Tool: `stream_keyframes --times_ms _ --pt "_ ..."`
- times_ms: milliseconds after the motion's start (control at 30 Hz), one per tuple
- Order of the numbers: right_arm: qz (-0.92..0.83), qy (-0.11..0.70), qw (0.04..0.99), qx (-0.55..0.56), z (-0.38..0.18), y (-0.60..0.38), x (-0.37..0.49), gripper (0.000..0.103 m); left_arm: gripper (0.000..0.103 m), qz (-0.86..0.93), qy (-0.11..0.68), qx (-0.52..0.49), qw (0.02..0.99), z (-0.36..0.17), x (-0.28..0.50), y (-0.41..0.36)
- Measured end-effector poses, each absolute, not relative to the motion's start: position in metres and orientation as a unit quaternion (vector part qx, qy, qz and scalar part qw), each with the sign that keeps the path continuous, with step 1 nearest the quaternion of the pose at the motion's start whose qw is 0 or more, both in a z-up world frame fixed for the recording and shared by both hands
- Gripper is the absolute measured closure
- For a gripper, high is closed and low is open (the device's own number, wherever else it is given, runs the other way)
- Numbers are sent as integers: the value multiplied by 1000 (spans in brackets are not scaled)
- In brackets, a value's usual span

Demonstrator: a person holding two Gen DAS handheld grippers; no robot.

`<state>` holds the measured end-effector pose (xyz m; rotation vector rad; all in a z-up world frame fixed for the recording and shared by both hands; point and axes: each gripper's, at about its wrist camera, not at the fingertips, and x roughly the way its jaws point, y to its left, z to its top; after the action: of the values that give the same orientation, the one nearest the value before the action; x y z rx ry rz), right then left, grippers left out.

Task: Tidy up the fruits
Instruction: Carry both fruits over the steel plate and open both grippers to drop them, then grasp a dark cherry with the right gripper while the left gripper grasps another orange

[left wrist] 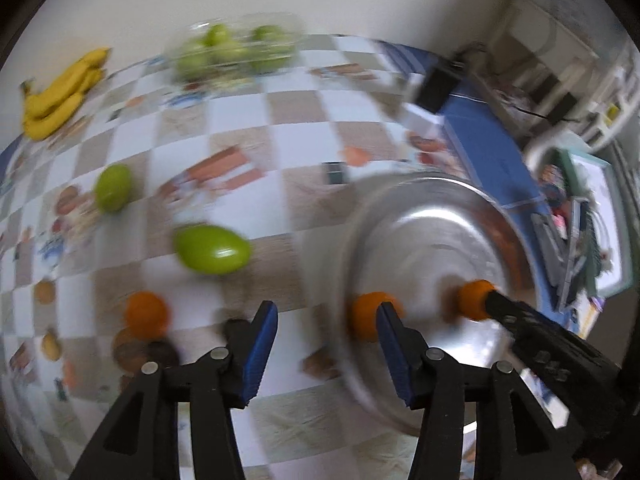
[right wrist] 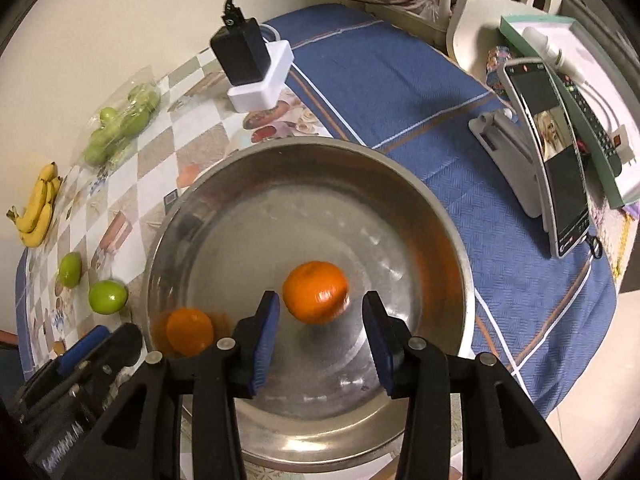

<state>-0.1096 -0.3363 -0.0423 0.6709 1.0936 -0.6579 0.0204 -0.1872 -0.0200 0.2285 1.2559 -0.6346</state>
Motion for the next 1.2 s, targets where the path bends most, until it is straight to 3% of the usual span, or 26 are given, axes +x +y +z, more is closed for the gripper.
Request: stream_keyframes --times_ms 33,100,133,167,300,400,500,567,1200 --pt "-300 501 753 304 -41 -335 -109 59 44 -279 578 104 760 -22 24 -182" --pt "-299 504 753 299 -41 -332 -107 48 35 -242 584 102 768 -26 34 -167" --pt "-297 509 752 296 -41 -329 -105 37 32 -225 587 99 771 -28 39 -159" --pt "-294 511 753 293 -41 -327 -105 32 26 -206 592 94 773 -32 44 -149" --pt "-278 520 760 272 -42 -315 -96 31 11 -162 606 74 775 -42 59 -120" --pt "-271 525 762 265 -43 -309 -93 21 0 -134 607 68 780 -44 64 -101" --pt "-263 529 765 256 -44 -302 -89 18 0 -122 605 64 784 -45 69 -86" --pt "-259 533 765 252 -44 -297 -86 9 0 -120 603 56 786 -43 73 -76" --pt "-170 522 812 199 -3 -218 -26 8 0 -56 536 39 842 4 105 7"
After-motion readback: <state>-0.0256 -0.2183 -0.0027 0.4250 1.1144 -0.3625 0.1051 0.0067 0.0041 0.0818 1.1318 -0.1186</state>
